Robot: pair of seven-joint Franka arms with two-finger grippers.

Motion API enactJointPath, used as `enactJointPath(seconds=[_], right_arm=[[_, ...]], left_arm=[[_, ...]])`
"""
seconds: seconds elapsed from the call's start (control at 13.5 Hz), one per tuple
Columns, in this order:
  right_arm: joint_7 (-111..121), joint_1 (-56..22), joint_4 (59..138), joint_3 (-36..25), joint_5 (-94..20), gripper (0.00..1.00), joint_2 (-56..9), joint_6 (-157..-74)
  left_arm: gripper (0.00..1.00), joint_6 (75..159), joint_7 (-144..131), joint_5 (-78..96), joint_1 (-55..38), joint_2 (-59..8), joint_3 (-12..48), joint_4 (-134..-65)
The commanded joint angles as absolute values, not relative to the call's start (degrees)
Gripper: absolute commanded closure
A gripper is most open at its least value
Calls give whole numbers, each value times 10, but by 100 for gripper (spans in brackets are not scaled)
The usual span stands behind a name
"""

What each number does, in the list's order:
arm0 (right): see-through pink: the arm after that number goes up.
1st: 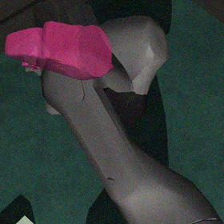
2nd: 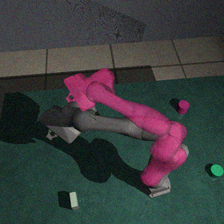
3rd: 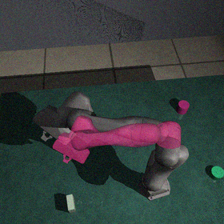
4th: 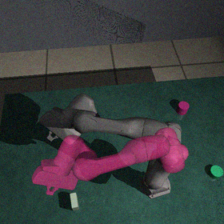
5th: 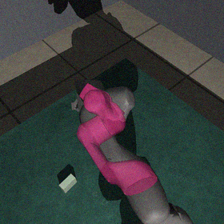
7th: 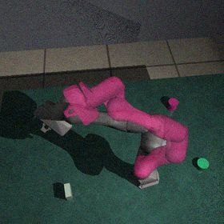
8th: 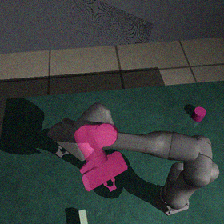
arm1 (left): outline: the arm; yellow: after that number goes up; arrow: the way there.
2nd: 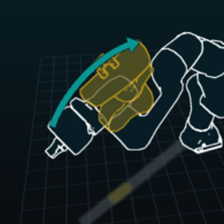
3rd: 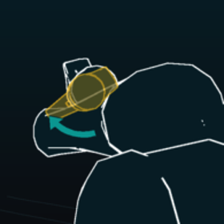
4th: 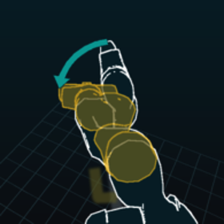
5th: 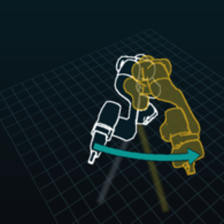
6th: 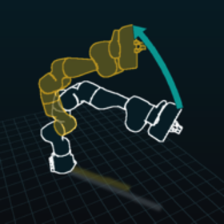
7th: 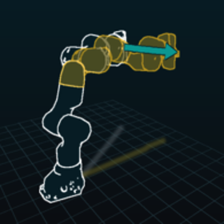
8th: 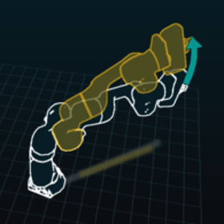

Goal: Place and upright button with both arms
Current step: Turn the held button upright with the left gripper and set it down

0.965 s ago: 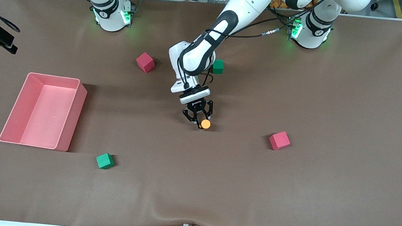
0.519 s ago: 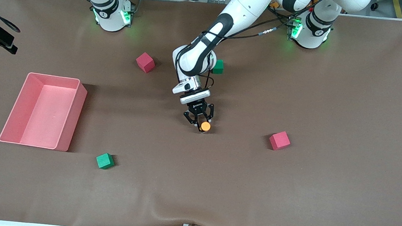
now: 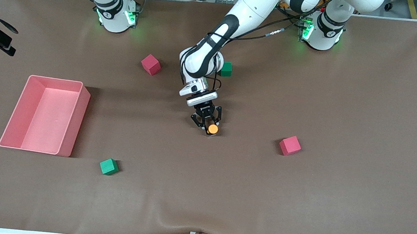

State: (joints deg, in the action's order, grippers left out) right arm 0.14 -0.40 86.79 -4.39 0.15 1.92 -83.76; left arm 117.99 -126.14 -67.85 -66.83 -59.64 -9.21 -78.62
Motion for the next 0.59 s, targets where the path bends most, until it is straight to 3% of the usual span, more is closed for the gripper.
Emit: enactJointPath(seconds=[0.0, 0.15, 0.22, 0.52], right_arm=[[-7, 3, 860, -42, 4, 0, 16, -836], [-7, 6, 860, -42, 4, 0, 15, -837], [-7, 6, 861, -42, 4, 0, 15, -837], [-6, 7, 861, -42, 4, 0, 12, -836]], left_arm=[[51, 1175, -1271, -686, -672, -607, -96, -776], [12, 1175, -1266, -686, -672, -606, -96, -776], [0, 1175, -1260, -686, -672, -605, -96, -776], [0, 1175, -1244, -681, -673, -597, -96, -775]])
